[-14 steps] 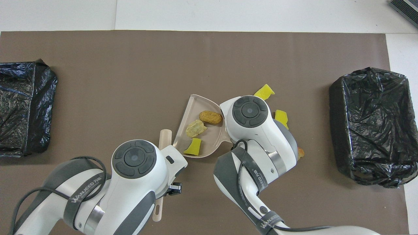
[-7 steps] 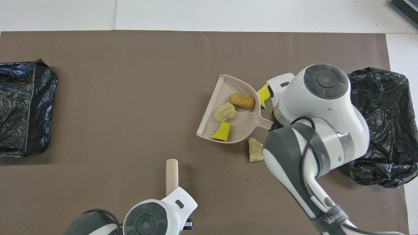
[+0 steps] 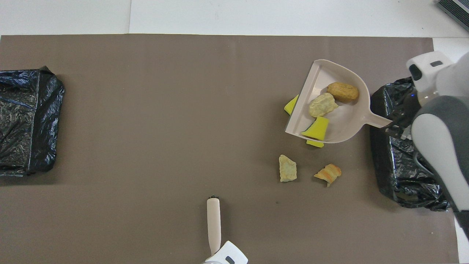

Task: Sweep and dump trash in bin
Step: 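Carry the dustpan to the black bin with the right gripper and tip it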

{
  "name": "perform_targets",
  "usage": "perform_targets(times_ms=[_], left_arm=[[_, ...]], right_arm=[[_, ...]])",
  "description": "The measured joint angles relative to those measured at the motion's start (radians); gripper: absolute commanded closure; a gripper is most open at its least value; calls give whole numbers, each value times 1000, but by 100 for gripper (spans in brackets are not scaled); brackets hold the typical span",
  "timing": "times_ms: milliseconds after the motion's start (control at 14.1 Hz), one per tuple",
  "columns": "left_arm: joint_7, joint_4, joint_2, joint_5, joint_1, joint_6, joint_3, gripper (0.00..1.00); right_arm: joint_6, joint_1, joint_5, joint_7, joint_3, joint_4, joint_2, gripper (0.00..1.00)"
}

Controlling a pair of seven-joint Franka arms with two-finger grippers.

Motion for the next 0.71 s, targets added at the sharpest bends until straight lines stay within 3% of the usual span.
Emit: perform_targets(times_ms=[283, 496, 566, 637, 708], left_arm=[[-26, -6, 34, 0, 0, 49, -24, 100], [-27, -12, 69, -1, 0, 85, -39, 99], [-27, -12, 75, -1, 0, 91, -39, 91], [-27, -12, 78, -1, 0, 94, -39, 77], [-27, -12, 79, -1, 0, 95, -39, 41]], right_arm=[[-30, -226, -47, -299, -7, 24, 0, 100], [-16, -311, -181, -399, -9, 32, 1, 100], [9, -329, -225, -416, -9, 35, 1, 100], [57, -344, -274, -434, -9, 36, 1, 100], [121, -360, -322, -458, -9, 35, 3, 100]])
